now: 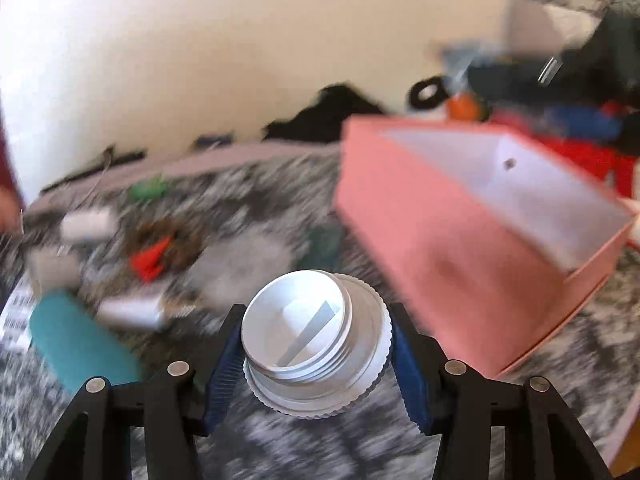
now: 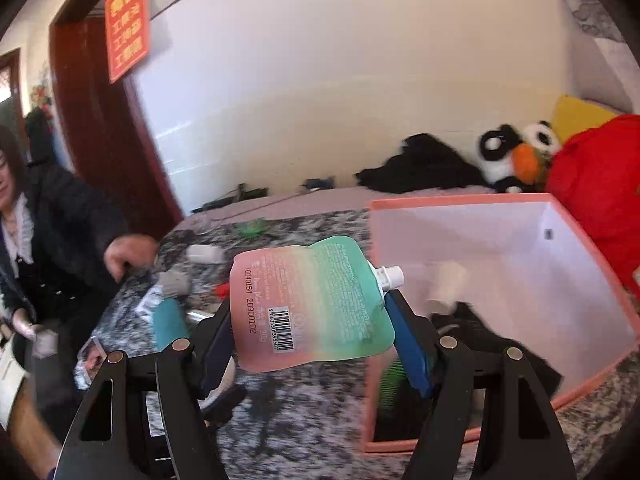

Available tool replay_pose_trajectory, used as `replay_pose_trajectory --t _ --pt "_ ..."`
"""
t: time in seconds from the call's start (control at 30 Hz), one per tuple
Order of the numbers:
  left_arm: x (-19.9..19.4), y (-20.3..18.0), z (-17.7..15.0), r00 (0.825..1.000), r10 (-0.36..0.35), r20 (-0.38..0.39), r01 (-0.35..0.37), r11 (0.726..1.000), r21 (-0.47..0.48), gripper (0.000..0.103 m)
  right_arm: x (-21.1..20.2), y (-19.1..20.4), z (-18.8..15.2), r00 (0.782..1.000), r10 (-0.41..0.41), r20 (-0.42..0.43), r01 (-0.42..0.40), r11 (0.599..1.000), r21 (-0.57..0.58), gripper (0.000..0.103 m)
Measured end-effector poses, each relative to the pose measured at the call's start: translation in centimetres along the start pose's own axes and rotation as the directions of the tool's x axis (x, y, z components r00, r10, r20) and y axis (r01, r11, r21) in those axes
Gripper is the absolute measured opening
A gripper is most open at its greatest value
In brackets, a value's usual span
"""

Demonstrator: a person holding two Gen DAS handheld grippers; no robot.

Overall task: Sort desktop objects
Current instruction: 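Lower the pouch and white jar into the pink box, opening both tools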

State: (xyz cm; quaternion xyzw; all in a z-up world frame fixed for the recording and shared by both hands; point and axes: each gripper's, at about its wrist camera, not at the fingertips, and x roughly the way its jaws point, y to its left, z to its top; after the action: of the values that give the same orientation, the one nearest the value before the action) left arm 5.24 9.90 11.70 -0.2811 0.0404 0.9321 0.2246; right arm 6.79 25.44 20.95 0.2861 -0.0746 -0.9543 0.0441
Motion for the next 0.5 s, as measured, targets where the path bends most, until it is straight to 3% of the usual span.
replay_pose_trajectory --t 0.1,0.27,0.43,0.5 --pt "0.6 -3.1 2.9 0.999 -0.034 0.030 0.033 0.999 0.024 0.058 -1.1 -1.9 0.3 0.994 -0.103 0.030 0.103 0.995 -0.003 0.074" --pt "2.5 -8.3 6.9 0.994 -0.088 0.070 0.083 0.994 0.067 0.058 -2.5 -7.0 0.7 0.958 -0.277 0.067 0.276 0.961 0.027 0.074" --pt "6.0 -12.1 8.9 0.991 -0.128 0.036 0.125 0.989 0.076 0.058 -2.2 -13.2 0.8 0.914 -0.406 0.005 0.404 0.911 0.084 0.074" --pt "7.9 -13.0 9.0 0.991 -0.132 -0.013 0.132 0.989 0.071 0.058 -1.5 -14.9 0.7 0.904 -0.426 -0.046 0.428 0.899 0.092 0.074"
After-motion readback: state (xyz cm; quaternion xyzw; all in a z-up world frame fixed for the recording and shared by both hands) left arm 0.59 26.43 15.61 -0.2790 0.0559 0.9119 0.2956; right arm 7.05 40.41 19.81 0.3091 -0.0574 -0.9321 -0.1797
